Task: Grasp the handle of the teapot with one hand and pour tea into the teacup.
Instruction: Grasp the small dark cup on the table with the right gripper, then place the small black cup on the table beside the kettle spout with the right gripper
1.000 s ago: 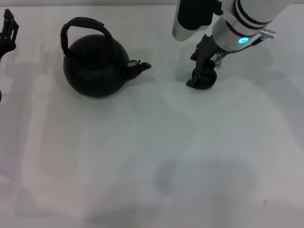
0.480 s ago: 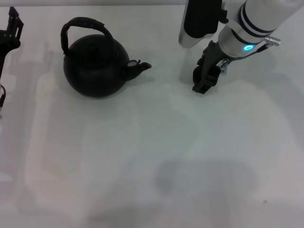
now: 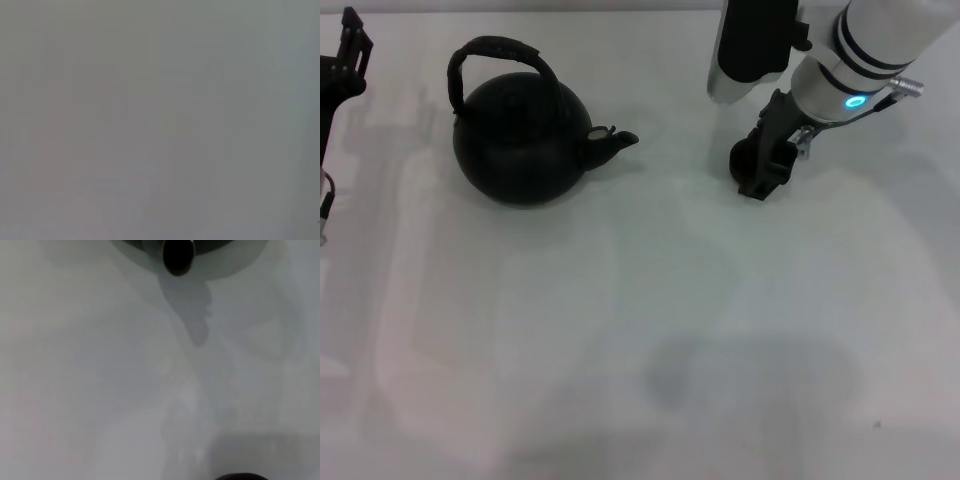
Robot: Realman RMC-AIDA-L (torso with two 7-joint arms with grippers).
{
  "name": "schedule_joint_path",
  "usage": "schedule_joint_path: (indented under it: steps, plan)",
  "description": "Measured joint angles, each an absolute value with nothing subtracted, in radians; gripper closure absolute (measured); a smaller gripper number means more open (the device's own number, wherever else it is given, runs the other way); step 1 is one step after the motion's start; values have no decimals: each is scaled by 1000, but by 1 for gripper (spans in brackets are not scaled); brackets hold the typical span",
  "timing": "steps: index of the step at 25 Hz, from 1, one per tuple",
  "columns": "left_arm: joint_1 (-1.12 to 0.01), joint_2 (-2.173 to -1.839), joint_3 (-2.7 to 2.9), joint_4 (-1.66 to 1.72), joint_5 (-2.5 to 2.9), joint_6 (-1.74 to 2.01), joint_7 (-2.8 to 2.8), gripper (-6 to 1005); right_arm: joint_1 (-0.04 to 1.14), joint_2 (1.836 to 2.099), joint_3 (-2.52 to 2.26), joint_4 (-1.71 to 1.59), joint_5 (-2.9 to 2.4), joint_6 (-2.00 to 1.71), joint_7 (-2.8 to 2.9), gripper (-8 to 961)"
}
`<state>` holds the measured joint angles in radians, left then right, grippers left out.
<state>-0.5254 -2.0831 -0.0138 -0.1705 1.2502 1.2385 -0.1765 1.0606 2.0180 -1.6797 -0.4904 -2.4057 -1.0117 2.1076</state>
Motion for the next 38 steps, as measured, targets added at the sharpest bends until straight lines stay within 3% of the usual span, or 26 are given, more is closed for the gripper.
schedule_joint_path:
  steps: [18, 38]
  plan:
    - [-525, -2083, -18, -164, 1250, 1240, -172, 304, 1035, 2021, -1744, -808, -2359, -1346, 2101, 217]
    - [-524, -2082, -14, -163, 1250, 1238, -169, 306, 980, 2028, -1984, -883, -2198, -1186, 2092, 218]
